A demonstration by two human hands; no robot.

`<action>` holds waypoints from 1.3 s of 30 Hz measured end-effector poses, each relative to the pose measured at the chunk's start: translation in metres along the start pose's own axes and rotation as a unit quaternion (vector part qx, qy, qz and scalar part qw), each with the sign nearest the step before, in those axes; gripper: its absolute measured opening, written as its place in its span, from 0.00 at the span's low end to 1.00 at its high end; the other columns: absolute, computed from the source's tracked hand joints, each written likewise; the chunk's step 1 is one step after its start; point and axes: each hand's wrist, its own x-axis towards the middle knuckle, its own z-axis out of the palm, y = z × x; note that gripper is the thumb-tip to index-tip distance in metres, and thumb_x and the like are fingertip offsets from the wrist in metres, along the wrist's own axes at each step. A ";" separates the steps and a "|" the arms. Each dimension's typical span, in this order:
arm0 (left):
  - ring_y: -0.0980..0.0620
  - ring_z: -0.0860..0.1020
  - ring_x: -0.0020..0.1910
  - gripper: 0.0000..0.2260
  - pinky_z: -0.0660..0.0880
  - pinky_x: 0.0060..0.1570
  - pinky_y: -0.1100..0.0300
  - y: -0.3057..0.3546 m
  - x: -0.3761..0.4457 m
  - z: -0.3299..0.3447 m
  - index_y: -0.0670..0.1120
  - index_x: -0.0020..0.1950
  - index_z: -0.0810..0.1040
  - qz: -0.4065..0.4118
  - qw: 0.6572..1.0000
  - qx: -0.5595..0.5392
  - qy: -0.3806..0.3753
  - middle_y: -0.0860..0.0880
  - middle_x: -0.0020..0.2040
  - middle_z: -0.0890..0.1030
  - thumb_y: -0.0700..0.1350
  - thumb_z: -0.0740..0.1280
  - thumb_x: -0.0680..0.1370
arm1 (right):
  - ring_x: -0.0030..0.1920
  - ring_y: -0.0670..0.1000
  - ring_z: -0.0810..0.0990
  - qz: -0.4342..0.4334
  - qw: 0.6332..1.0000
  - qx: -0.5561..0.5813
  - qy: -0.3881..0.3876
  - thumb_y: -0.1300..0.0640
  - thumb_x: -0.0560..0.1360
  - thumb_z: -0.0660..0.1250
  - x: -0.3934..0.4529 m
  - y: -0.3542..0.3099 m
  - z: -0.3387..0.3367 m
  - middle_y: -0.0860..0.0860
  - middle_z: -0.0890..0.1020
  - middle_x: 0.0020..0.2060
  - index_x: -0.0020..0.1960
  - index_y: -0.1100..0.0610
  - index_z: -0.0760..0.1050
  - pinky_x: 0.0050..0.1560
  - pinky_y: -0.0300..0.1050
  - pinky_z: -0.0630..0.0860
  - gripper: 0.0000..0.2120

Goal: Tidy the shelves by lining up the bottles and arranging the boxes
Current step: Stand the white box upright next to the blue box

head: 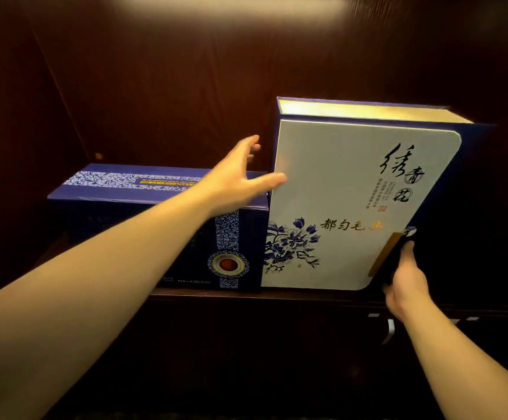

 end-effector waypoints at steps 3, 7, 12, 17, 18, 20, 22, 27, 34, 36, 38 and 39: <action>0.56 0.68 0.70 0.50 0.65 0.65 0.60 0.002 0.019 0.013 0.53 0.81 0.51 -0.026 0.996 -0.031 -0.078 0.52 0.77 0.66 0.63 0.76 0.68 | 0.75 0.55 0.66 0.004 1.000 -0.018 0.012 0.31 0.77 0.56 0.003 0.003 0.002 0.49 0.71 0.74 0.79 0.48 0.61 0.73 0.58 0.61 0.35; 0.71 0.73 0.55 0.49 0.72 0.51 0.72 -0.002 0.024 0.013 0.55 0.79 0.55 -0.023 0.994 -0.061 -0.082 0.58 0.67 0.72 0.63 0.77 0.66 | 0.71 0.53 0.68 -0.013 1.000 -0.013 0.013 0.32 0.78 0.55 0.004 0.007 0.004 0.43 0.73 0.63 0.78 0.47 0.62 0.61 0.51 0.65 0.33; 0.56 0.73 0.64 0.48 0.73 0.56 0.60 -0.003 0.024 0.013 0.56 0.79 0.54 -0.028 0.992 -0.078 -0.099 0.53 0.72 0.71 0.62 0.77 0.66 | 0.72 0.54 0.68 -0.015 1.000 -0.018 0.011 0.31 0.77 0.54 0.004 0.008 0.004 0.47 0.72 0.71 0.78 0.46 0.61 0.59 0.49 0.64 0.34; 0.53 0.71 0.66 0.46 0.72 0.60 0.56 -0.004 0.024 0.012 0.56 0.80 0.53 -0.030 0.991 -0.076 -0.107 0.52 0.74 0.69 0.60 0.76 0.69 | 0.71 0.52 0.69 -0.007 1.000 -0.019 0.021 0.28 0.74 0.54 0.000 0.007 0.003 0.49 0.72 0.73 0.79 0.47 0.60 0.59 0.47 0.63 0.39; 0.54 0.71 0.66 0.46 0.72 0.59 0.57 -0.004 0.024 0.012 0.56 0.80 0.53 -0.029 0.991 -0.075 -0.106 0.52 0.74 0.69 0.60 0.76 0.69 | 0.68 0.50 0.70 -0.009 1.000 -0.021 0.021 0.27 0.73 0.55 -0.001 0.007 0.004 0.49 0.71 0.73 0.79 0.47 0.60 0.58 0.47 0.63 0.40; 0.54 0.71 0.67 0.46 0.71 0.59 0.58 -0.004 0.024 0.012 0.56 0.80 0.53 -0.030 0.991 -0.074 -0.106 0.52 0.75 0.69 0.60 0.76 0.69 | 0.66 0.49 0.70 -0.016 0.999 -0.023 0.026 0.28 0.73 0.54 -0.003 0.007 0.005 0.50 0.71 0.73 0.79 0.47 0.60 0.57 0.47 0.64 0.40; 0.54 0.71 0.68 0.47 0.71 0.64 0.53 -0.004 0.025 0.012 0.56 0.80 0.53 -0.032 0.992 -0.072 -0.104 0.51 0.75 0.69 0.61 0.76 0.68 | 0.71 0.52 0.69 -0.019 0.999 -0.024 0.030 0.29 0.75 0.54 -0.004 0.006 0.005 0.50 0.71 0.73 0.79 0.48 0.60 0.58 0.47 0.64 0.39; 0.54 0.67 0.72 0.55 0.64 0.71 0.49 -0.004 0.018 0.007 0.57 0.81 0.50 -0.046 0.993 -0.060 -0.085 0.53 0.77 0.66 0.68 0.75 0.62 | 0.65 0.51 0.70 -0.047 0.998 -0.036 0.028 0.33 0.80 0.53 -0.008 0.004 0.005 0.45 0.74 0.63 0.78 0.46 0.60 0.60 0.51 0.65 0.31; 0.39 0.74 0.65 0.33 0.67 0.63 0.47 -0.070 -0.040 -0.071 0.40 0.69 0.74 0.020 0.936 0.242 0.257 0.39 0.64 0.79 0.63 0.62 0.74 | 0.66 0.48 0.66 -0.076 0.995 -0.068 0.010 0.35 0.80 0.56 -0.013 0.002 -0.002 0.45 0.71 0.64 0.77 0.44 0.59 0.62 0.52 0.62 0.29; 0.35 0.72 0.63 0.30 0.65 0.62 0.42 -0.113 -0.068 -0.101 0.38 0.66 0.74 -0.036 0.889 0.292 0.352 0.35 0.62 0.78 0.59 0.62 0.74 | 0.71 0.50 0.64 -0.078 0.994 -0.071 -0.001 0.36 0.80 0.57 -0.013 0.003 -0.005 0.45 0.69 0.68 0.78 0.43 0.59 0.67 0.54 0.60 0.29; 0.34 0.67 0.67 0.32 0.60 0.66 0.44 -0.150 -0.098 -0.115 0.38 0.71 0.68 -0.141 0.882 0.207 0.399 0.34 0.68 0.70 0.59 0.62 0.75 | 0.75 0.52 0.62 -0.078 0.994 -0.069 -0.010 0.36 0.80 0.58 -0.014 0.003 -0.006 0.45 0.68 0.71 0.78 0.43 0.58 0.68 0.55 0.58 0.29; 0.36 0.67 0.68 0.35 0.61 0.66 0.48 -0.164 -0.109 -0.115 0.39 0.74 0.64 -0.191 0.885 0.118 0.407 0.35 0.70 0.67 0.61 0.62 0.74 | 0.76 0.53 0.60 -0.076 0.995 -0.067 -0.014 0.37 0.80 0.58 -0.015 0.003 -0.005 0.46 0.67 0.73 0.78 0.43 0.57 0.69 0.57 0.58 0.29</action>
